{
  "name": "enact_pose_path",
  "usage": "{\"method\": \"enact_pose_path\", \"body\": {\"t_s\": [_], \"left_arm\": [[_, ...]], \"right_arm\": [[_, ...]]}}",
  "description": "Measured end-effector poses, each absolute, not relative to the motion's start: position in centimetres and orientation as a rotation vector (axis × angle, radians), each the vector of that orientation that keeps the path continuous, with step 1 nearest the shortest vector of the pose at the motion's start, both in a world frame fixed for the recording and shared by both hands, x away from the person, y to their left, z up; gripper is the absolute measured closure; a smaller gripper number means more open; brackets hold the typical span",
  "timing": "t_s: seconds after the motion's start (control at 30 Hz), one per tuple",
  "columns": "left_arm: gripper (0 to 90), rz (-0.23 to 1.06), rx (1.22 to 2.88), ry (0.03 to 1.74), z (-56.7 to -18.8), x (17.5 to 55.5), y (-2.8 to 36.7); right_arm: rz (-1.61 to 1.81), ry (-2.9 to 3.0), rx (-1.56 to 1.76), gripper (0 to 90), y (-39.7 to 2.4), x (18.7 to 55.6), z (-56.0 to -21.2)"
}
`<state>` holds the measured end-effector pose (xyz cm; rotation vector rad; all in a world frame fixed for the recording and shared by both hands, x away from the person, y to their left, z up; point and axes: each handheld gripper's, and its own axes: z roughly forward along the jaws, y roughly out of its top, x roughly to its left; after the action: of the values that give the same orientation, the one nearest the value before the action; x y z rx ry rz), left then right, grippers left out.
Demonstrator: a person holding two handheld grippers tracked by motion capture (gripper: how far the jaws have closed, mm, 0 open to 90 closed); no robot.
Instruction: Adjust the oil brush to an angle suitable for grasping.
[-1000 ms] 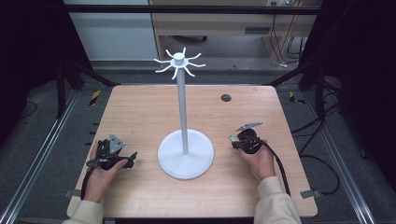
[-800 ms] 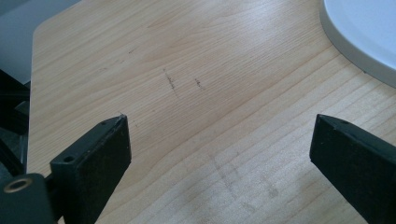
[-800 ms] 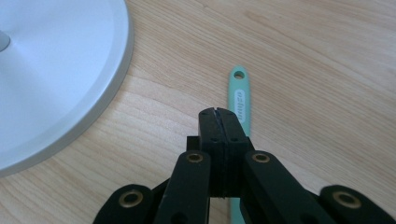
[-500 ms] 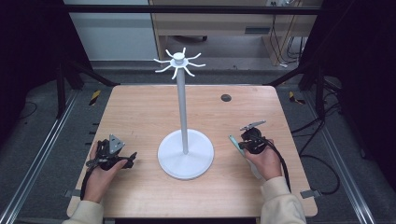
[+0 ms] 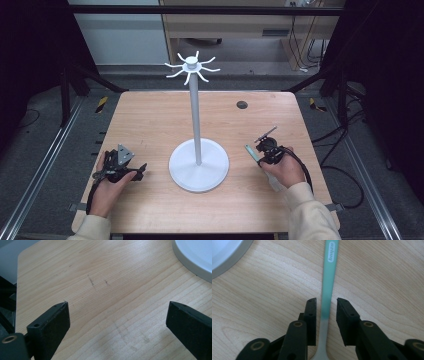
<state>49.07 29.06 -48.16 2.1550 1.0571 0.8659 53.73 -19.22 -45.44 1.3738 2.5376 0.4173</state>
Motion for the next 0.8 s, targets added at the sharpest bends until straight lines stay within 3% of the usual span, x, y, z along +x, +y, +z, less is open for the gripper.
{"method": "enact_pose_path", "body": {"t_s": [0.17,0.8], "left_arm": [[4.7,0.858,2.163,1.061,-48.23,49.08,28.99],[4.7,0.858,2.165,1.056,-48.25,49.11,28.98]], "right_arm": [[0.422,2.567,1.394,65.1,-19.35,53.72,-45.42],[0.345,2.633,1.411,78.5,-19.74,54.20,-46.33]]}}
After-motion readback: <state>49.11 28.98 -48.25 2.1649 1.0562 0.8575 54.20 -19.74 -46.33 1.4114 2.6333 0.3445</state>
